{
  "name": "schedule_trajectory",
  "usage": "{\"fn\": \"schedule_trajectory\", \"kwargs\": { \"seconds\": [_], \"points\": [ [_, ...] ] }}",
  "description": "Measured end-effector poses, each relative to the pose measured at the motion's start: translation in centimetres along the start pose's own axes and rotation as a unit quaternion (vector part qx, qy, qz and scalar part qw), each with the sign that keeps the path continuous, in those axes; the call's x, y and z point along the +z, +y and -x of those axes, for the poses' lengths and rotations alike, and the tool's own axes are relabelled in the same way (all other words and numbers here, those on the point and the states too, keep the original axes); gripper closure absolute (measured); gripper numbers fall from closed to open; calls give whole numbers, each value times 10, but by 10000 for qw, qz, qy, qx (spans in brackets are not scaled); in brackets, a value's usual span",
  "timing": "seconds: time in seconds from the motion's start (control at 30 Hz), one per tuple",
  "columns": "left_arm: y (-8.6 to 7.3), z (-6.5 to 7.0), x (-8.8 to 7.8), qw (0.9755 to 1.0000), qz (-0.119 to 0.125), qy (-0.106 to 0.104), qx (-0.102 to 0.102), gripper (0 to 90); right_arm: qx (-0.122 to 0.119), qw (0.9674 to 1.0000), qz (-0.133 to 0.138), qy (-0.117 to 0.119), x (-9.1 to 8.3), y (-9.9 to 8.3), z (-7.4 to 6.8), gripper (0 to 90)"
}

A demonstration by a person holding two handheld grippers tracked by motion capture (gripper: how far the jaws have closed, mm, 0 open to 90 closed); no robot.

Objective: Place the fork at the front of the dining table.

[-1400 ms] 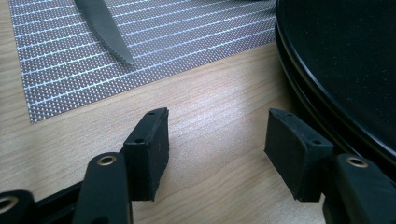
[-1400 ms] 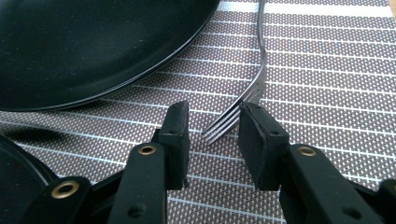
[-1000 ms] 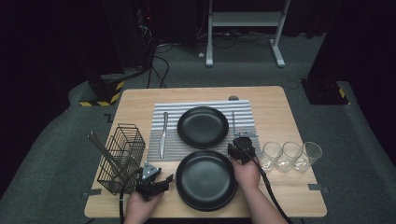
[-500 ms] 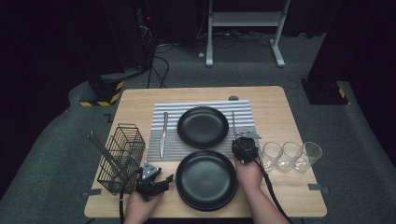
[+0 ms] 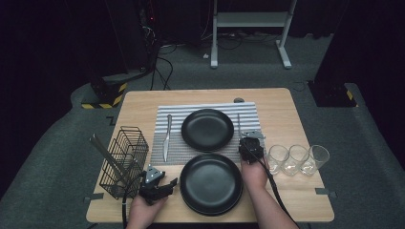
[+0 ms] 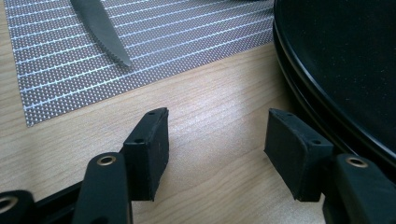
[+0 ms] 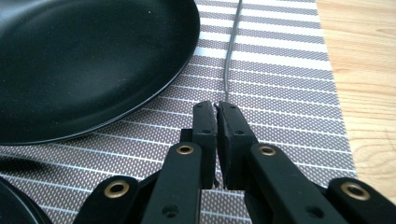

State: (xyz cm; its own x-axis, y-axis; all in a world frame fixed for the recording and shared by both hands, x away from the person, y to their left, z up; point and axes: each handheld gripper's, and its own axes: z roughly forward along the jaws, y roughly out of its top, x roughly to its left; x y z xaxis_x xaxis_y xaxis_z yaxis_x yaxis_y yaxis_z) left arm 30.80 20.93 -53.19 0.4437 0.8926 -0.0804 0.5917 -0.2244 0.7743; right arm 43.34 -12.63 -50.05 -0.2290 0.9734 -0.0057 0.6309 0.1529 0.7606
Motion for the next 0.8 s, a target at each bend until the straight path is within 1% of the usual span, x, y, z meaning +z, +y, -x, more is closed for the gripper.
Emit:
{"fn": "schedule_trajectory", "kwargs": {
  "seconds": [0.17,0.57,0.8],
  "points": [
    [0,0,0,10000,0,-9,8,399,-96,10000,5,19,1,3,-4,856],
    [0,0,0,10000,2,-15,17,398,-74,9999,-155,-19,6,1,-4,845],
    [0,0,0,10000,1,-17,18,398,-79,9999,-144,-45,6,-1,-4,832]
  ]
}}
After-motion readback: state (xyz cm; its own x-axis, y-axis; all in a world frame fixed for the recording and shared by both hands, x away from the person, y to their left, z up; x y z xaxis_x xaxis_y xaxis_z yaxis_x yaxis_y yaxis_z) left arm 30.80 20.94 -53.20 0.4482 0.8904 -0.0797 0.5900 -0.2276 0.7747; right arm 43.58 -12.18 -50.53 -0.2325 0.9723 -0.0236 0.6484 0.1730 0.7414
